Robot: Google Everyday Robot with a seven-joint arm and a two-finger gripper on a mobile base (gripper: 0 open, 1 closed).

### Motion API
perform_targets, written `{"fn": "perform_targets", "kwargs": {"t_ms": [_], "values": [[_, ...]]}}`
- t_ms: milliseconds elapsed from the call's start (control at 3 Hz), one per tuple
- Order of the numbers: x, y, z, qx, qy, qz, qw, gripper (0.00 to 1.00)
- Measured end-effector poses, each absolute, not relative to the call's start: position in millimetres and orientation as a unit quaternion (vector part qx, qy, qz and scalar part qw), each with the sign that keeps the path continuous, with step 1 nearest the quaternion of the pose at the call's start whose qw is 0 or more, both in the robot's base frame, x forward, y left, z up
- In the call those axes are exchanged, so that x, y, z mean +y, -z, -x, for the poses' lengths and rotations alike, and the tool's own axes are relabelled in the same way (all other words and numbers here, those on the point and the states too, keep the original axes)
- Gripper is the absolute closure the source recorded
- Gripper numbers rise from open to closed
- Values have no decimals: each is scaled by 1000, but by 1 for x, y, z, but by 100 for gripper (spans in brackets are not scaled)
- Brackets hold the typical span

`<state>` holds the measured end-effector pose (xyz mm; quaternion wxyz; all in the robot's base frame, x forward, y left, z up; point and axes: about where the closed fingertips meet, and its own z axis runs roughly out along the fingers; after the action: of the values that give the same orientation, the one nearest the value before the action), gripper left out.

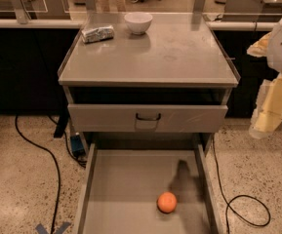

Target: Pick orange from middle drawer and place on counter

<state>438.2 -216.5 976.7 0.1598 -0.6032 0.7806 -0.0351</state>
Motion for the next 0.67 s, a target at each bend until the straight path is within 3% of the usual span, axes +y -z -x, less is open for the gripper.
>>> {"fn": "perform_targets", "kwargs": {"t_ms": [667], "values": [[-212, -965, -445, 773, 37, 612, 162, 0]]}}
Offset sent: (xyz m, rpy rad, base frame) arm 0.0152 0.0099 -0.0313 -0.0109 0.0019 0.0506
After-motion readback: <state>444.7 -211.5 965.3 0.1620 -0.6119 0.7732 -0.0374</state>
